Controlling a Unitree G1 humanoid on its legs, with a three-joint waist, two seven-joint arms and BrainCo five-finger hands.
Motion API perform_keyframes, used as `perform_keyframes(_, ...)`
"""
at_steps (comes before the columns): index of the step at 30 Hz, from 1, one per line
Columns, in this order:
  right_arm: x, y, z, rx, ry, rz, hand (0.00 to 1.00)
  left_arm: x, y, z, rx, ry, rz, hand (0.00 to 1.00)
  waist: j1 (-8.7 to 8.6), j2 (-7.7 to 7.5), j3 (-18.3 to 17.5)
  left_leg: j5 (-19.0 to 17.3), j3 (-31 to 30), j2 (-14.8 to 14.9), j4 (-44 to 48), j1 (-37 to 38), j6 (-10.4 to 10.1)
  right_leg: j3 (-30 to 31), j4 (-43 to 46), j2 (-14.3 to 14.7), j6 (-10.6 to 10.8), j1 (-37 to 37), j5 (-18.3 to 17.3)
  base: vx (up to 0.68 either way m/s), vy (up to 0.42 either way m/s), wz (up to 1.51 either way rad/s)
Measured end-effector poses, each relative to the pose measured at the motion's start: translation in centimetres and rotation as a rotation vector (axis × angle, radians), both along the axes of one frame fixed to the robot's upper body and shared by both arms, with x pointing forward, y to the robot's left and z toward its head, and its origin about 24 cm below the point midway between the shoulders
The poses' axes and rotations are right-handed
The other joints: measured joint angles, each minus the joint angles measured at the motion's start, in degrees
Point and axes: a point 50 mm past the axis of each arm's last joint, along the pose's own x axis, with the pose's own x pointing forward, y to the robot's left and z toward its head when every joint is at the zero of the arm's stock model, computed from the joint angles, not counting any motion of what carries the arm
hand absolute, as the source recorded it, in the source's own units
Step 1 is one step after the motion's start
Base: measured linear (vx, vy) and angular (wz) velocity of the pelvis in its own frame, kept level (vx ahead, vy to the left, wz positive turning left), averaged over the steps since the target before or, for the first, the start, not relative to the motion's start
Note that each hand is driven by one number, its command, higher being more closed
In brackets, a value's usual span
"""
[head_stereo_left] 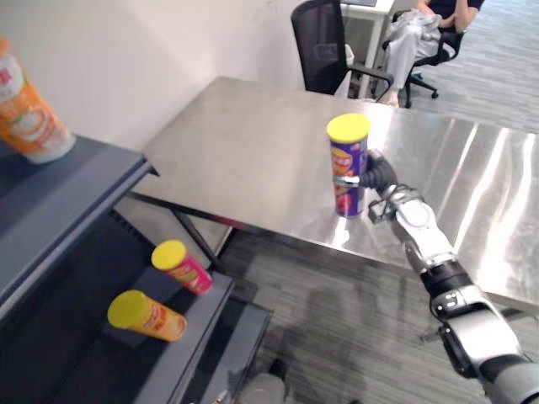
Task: Put the gum and the chips on the shelf.
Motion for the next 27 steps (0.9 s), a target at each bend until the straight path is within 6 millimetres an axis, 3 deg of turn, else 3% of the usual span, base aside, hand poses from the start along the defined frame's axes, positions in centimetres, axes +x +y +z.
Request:
perform_keyframes(10, 0.2, 0.6, 1.4, -0.002, -0.047, 0.017, 1.0, 0.0, 0.0, 0.0, 0.005, 0.0, -0.009, 0.0, 0.13, -0.09, -0.05, -0.12, 0.79, 0.7, 0.03, 0.21, -0.19, 1.01, 0.02, 0.28, -0.16, -0.21, -0.05, 0.0, 0.007, -0.05)
perform_keyframes(15, -0.5, 1.4, 3.3, 0.01, -0.134, 0.059, 1.0, 0.1, 0.1, 0.1, 0.007, -0.005, -0.009, 0.0, -0.26, -0.31, -0.18, -0.39, 2.89, 1.69, -0.05, 0.39, -0.58, 3.18, 0.03, 0.95, -0.36, -1.06, 0.08, 0.02, -0.003, -0.22)
perform_keyframes(20, -2.4, 2.5, 6.1, 0.058, -0.275, 0.141, 1.0, 0.0, 0.5, 0.2, 0.019, -0.008, -0.001, 0.0, -1.55, -1.46, -1.03, -0.5, 4.74, 2.41, -0.46, 0.87, -0.72, 5.22, 0.04, 1.29, -0.57, -1.85, 0.16, 0.02, 0.004, -0.21)
perform_keyframes(27, -4.9, 0.9, 5.3, 0.236, -0.283, 0.154, 1.0, -0.3, 1.0, 0.2, 0.04, 0.005, 0.005, 0.0, -2.48, -2.86, -2.58, -0.75, 7.41, 2.75, -1.72, 2.29, -0.73, 8.15, 0.98, 1.28, -0.66, -2.92, 0.1, 0.0, 0.018, -0.19)
